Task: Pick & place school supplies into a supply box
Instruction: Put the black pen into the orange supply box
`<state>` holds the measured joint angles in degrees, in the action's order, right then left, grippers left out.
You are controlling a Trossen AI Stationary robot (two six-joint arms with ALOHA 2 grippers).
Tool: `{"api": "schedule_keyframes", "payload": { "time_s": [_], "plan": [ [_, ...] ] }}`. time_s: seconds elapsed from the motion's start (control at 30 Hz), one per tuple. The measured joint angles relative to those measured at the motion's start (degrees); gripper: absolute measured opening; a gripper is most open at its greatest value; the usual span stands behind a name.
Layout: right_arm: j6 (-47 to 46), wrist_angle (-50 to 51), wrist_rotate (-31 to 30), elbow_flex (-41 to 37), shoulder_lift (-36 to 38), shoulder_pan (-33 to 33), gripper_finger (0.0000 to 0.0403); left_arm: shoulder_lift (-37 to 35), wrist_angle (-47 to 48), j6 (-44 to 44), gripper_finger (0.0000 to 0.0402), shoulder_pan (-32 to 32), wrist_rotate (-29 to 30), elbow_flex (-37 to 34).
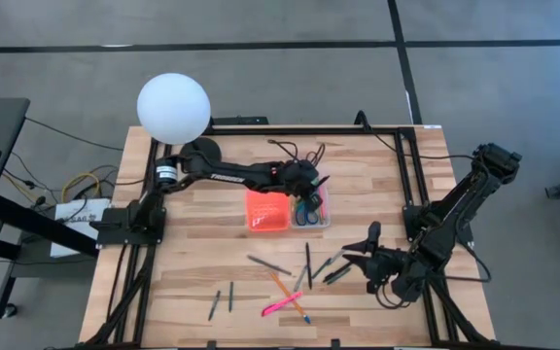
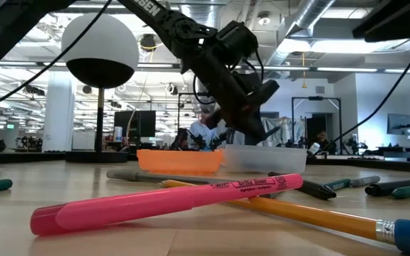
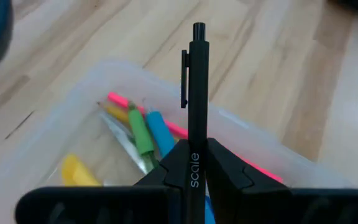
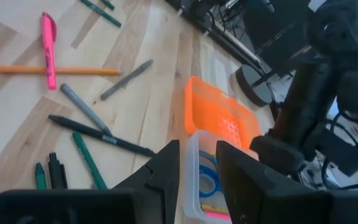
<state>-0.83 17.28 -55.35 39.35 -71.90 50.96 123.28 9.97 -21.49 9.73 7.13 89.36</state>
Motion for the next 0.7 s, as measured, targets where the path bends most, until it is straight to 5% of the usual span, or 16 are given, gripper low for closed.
{"api": "schedule_keyframes", "payload": {
  "time_s": [0.3, 0.7],
  "plan": [
    [-2.7, 1.8, 0.0, 0.0, 0.0, 0.0, 0.0101, -0.1, 3.4, -4.7, 0.0037, 0.9, 1.7, 0.4],
    [-2.8, 1.9, 0.0, 0.0, 0.0, 0.0, 0.0101, -0.1, 6.0, -3.5, 0.0133, 0.8, -0.9, 0.4]
  ]
}}
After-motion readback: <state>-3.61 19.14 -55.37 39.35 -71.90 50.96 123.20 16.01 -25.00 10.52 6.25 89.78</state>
